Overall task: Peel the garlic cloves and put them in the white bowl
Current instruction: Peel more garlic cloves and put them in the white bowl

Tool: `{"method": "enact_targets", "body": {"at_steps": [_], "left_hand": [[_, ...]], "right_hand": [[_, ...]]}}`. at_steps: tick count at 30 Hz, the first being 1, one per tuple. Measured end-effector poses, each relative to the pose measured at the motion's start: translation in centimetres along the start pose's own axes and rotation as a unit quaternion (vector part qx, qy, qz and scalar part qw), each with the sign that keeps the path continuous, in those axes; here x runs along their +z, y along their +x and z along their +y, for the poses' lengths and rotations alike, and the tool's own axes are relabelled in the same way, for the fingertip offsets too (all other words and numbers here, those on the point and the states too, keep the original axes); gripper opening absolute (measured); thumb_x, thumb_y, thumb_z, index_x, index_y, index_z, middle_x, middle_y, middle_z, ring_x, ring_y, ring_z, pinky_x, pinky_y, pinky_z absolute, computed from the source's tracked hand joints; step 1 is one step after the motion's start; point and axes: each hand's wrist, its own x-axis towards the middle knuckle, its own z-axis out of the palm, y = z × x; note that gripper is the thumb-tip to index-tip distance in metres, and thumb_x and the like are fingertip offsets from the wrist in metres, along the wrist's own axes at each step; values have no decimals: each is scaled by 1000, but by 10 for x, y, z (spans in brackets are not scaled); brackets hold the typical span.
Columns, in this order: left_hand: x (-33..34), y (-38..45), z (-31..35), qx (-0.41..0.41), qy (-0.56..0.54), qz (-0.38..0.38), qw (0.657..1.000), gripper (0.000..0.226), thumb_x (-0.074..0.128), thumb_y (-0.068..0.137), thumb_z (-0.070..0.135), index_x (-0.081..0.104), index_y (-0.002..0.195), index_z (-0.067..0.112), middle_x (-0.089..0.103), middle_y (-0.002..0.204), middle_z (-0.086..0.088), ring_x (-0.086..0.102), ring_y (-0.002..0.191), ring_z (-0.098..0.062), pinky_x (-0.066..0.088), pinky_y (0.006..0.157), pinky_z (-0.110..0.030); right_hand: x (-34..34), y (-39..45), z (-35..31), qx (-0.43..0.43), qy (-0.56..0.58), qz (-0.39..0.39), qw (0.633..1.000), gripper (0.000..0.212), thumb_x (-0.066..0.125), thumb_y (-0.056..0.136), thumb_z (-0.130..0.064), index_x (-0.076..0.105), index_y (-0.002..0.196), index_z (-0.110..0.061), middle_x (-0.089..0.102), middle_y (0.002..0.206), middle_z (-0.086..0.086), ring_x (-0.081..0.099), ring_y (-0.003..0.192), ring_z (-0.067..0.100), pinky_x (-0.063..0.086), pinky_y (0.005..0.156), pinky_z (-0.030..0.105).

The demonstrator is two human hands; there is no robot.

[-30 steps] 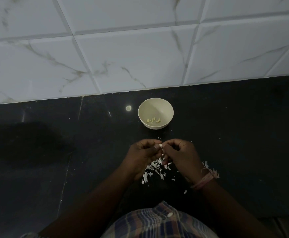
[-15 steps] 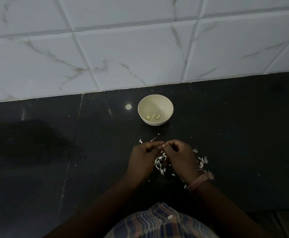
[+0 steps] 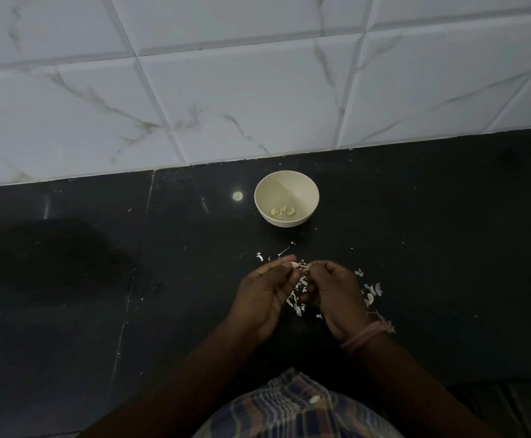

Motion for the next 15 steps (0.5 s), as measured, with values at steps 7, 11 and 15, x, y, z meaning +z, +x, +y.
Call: {"method": "enact_targets", "body": {"at_steps": [7, 11, 15], "left_hand": [[-5, 0, 0, 12, 1, 34, 999, 16, 59, 97, -4, 71, 107, -6, 76, 95, -15, 75, 82, -16, 60, 73, -20], [-9, -2, 0, 16, 21, 40, 999, 17, 60, 97, -2, 71, 110, -5, 75, 97, -17, 74, 83, -17, 60, 73, -22], [-8, -3, -2, 27, 35, 36, 998, 16, 59, 97, -2, 70, 108, -4, 76, 94, -17, 74, 80, -18, 62, 75, -24]], "right_hand": [[-6, 2, -3, -49, -136, 63, 987, 25, 47, 100, -16, 62, 82, -8, 58, 66, 5, 57, 49, 14, 49, 54, 33], [-9, 3, -4, -89, -203, 46, 974, 36, 55, 101, -39, 65, 86, -8, 64, 71, 5, 61, 59, 19, 53, 55, 35], [-4, -1, 1, -126, -179, -25, 975, 6, 70, 94, -19, 75, 98, -20, 76, 84, 2, 71, 73, 14, 59, 68, 31]]}}
